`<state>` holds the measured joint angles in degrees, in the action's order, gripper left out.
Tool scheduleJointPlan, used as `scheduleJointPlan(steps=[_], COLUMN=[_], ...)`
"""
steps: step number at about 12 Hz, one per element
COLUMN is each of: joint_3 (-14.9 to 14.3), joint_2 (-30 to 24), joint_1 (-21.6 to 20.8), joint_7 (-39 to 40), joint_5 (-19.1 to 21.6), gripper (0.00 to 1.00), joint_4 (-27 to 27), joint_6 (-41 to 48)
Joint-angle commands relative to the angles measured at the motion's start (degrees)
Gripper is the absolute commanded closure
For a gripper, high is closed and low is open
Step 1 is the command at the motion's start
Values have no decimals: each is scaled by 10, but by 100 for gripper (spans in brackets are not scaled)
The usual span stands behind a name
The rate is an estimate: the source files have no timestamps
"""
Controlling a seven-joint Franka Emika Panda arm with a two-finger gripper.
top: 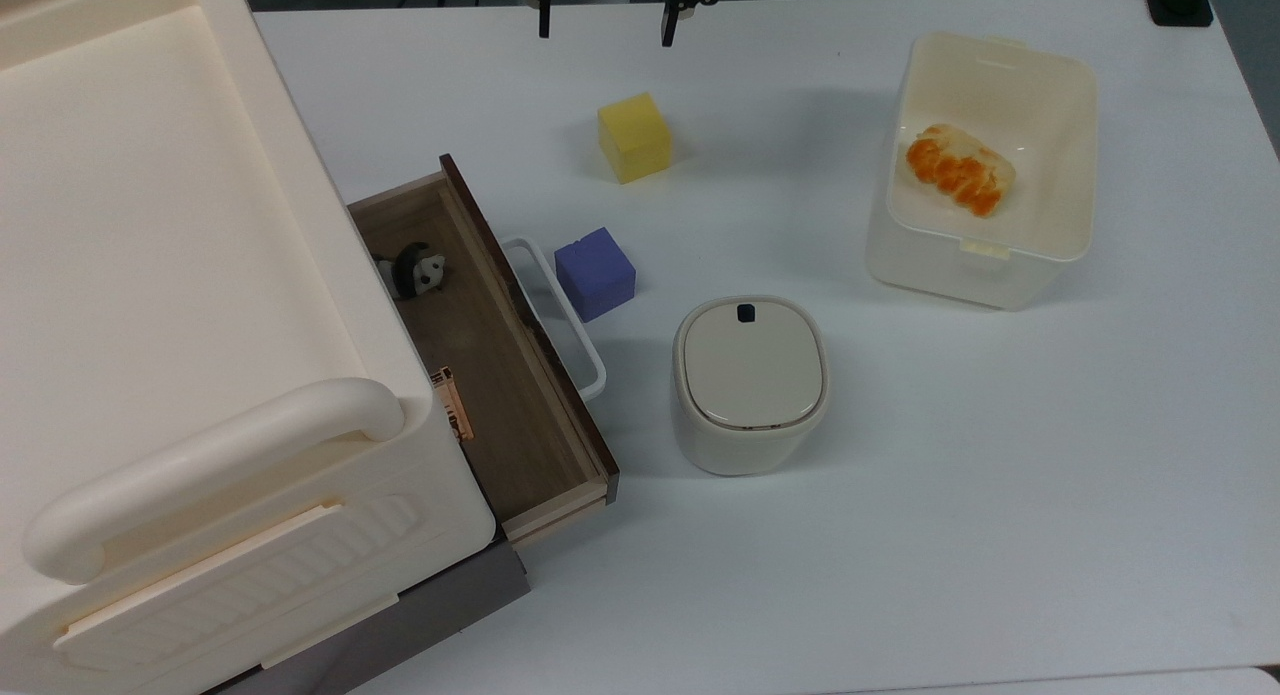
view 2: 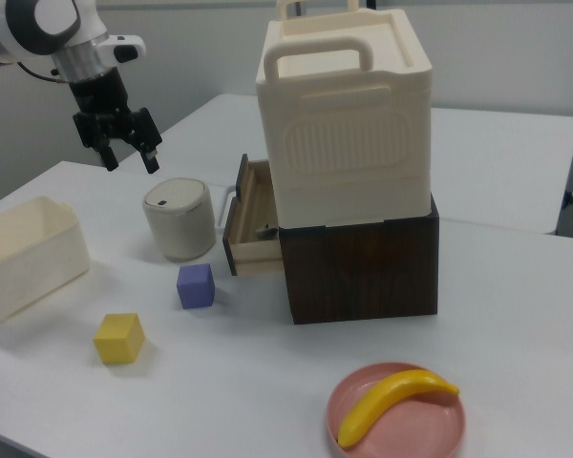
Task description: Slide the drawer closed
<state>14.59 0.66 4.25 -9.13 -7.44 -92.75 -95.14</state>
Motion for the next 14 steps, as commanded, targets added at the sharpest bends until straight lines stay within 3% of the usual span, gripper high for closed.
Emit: scheduleJointPlan(steps=[1,14], joint_3=[-5,-8], joint_2=[0,5], joint_1=[-2,-8], joint_7=[8,-4], joint_5=[13,13], gripper=[0,0], joint_4=[13,13], joint_6=[16,15])
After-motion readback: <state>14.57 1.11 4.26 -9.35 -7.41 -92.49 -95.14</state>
